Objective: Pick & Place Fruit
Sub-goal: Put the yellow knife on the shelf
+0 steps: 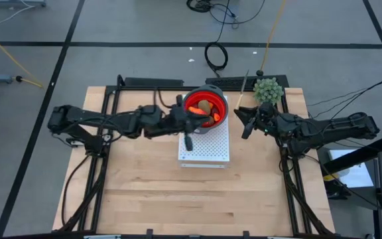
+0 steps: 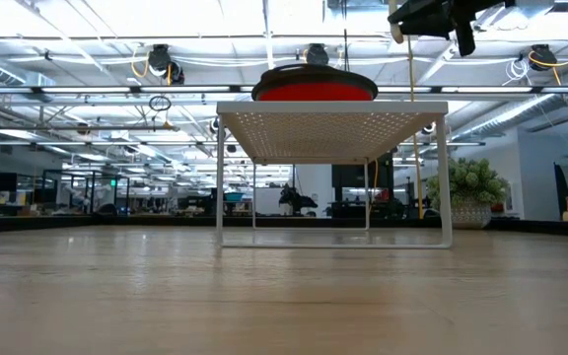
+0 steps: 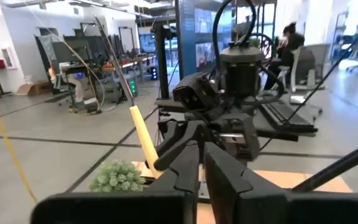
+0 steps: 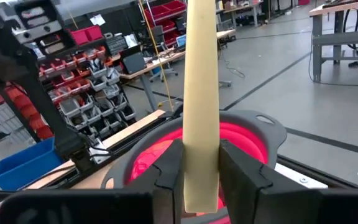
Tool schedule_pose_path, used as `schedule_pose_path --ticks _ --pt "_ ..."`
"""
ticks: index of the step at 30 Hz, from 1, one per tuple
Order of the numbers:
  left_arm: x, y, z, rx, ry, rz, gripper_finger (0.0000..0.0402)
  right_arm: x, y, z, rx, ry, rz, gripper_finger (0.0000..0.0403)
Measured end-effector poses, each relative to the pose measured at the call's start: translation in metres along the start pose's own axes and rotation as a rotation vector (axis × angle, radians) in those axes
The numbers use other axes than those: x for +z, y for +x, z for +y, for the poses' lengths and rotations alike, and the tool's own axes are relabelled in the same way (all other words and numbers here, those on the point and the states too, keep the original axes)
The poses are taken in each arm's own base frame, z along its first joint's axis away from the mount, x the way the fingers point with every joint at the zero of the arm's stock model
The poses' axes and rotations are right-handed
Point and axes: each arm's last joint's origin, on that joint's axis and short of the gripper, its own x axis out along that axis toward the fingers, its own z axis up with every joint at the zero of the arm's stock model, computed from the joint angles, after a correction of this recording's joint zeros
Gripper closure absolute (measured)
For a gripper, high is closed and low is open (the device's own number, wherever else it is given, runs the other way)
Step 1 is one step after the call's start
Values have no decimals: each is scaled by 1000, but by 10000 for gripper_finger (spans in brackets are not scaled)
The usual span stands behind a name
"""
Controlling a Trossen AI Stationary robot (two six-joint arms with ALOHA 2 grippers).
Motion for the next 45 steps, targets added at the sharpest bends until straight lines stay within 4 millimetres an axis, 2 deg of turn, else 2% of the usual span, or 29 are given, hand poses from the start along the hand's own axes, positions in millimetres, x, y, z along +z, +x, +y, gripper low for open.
schedule_pose_path --ticks 8,14,19,28,33,45 --pt "14 33 11 21 6 44 286 -1 1 1 -5 -46 -1 336" --pt "9 55 14 -40 -4 53 211 -3 4 2 -10 -65 6 335" --pt "2 68 16 -31 -24 67 171 -1 4 3 -1 -70 -13 335" --pt "-2 72 27 -12 -59 70 158 4 1 10 55 -132 -65 335" --pt "-1 73 32 -112 -64 55 158 3 -1 13 81 -147 -62 334" --pt "-2 74 41 -194 -103 57 158 6 -3 20 230 -120 -66 335"
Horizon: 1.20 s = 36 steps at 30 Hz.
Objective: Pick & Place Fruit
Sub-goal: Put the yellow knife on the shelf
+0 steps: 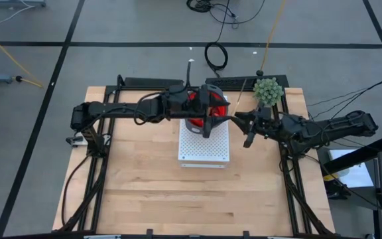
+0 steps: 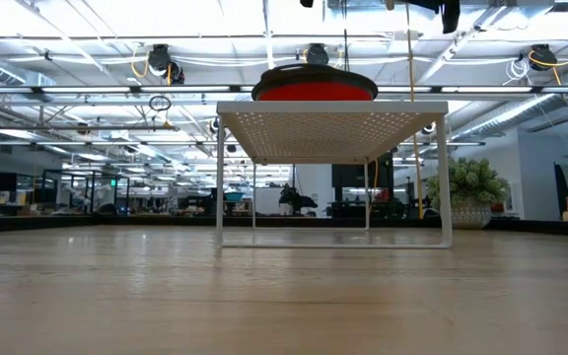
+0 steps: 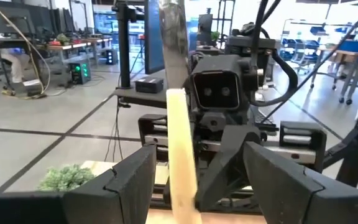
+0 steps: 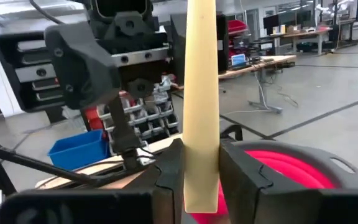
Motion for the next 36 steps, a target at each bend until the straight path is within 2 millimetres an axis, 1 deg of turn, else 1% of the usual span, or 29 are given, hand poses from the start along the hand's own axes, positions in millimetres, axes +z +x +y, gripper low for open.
schedule_pose_path --ticks 6,10,18,21,27,32,36 --pt "0 0 -1 -17 2 1 158 -1 3 2 24 14 -5 333" --pt "-1 0 -1 -20 1 7 158 -3 8 6 75 20 -6 335" --pt "-1 0 -3 -89 -1 17 158 -9 16 11 90 43 -2 333" --pt "-3 0 -3 -112 11 33 158 -9 17 13 127 45 0 335" --pt "-4 -1 -4 -189 23 47 158 -10 18 13 135 71 3 332" --pt "-4 -1 -3 -215 21 48 158 -7 18 15 203 83 -10 335" --pt "-4 -1 -3 -225 17 49 158 -7 18 16 212 84 -8 332"
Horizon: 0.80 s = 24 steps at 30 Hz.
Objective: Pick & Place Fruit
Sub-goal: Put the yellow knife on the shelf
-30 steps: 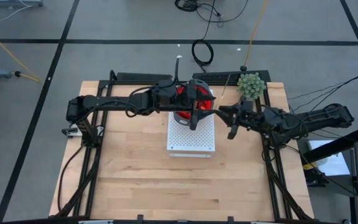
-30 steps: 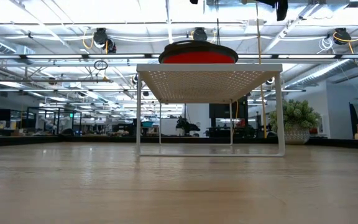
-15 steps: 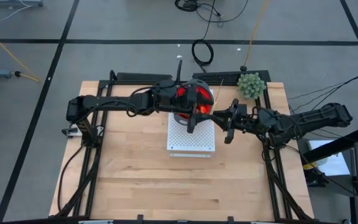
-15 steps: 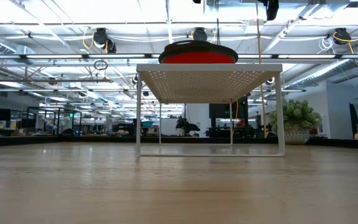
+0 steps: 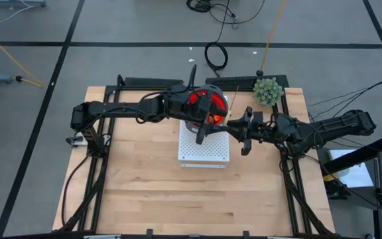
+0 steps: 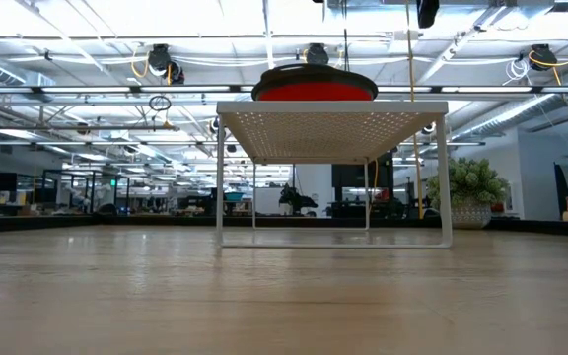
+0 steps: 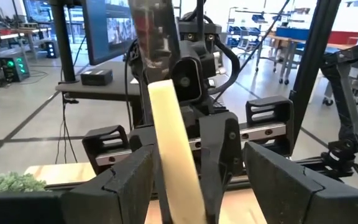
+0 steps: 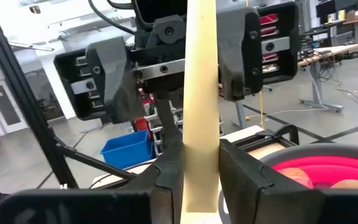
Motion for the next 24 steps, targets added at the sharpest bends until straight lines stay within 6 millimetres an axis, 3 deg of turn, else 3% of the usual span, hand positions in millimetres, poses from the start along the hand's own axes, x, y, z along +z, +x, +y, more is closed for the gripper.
schedule_pose_path --ticks 9,24 --pt "1 0 -2 -44 1 -12 166 0 0 1 33 9 5 333" --pt "1 0 -2 -69 -3 -12 334 0 0 2 62 16 8 332"
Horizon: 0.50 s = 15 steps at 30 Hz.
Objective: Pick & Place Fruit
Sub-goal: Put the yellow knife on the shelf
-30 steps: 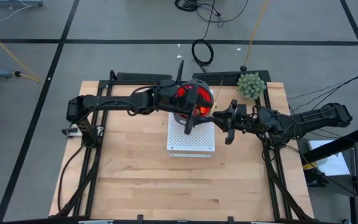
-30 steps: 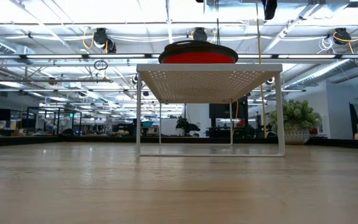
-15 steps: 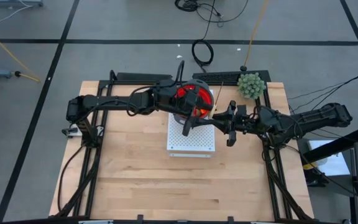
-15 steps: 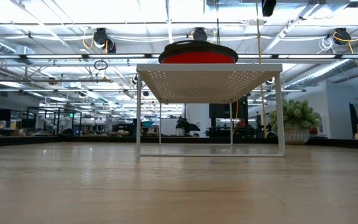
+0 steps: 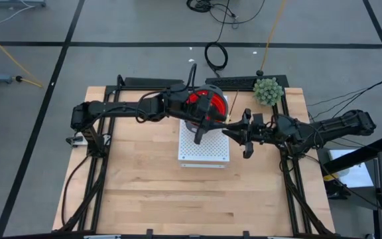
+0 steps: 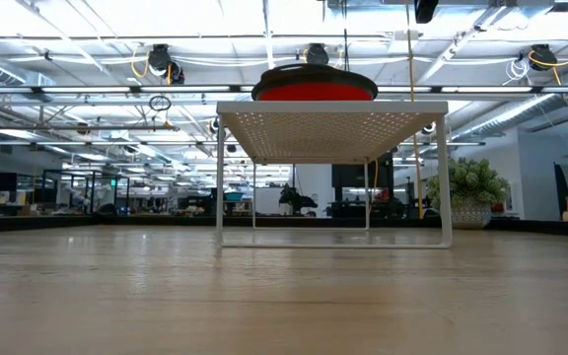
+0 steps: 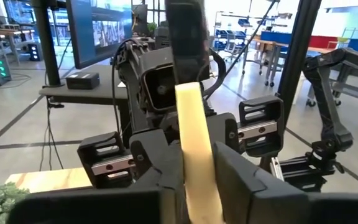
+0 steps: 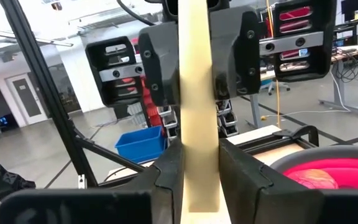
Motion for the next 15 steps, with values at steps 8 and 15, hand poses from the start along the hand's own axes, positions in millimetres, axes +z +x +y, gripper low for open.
schedule_pose_path --ticks 8,15 --pt "-1 0 -1 -22 -22 7 359 0 0 0 -4 1 3 315" --pt "-4 0 -2 -42 -33 40 353 0 -1 2 84 14 29 283"
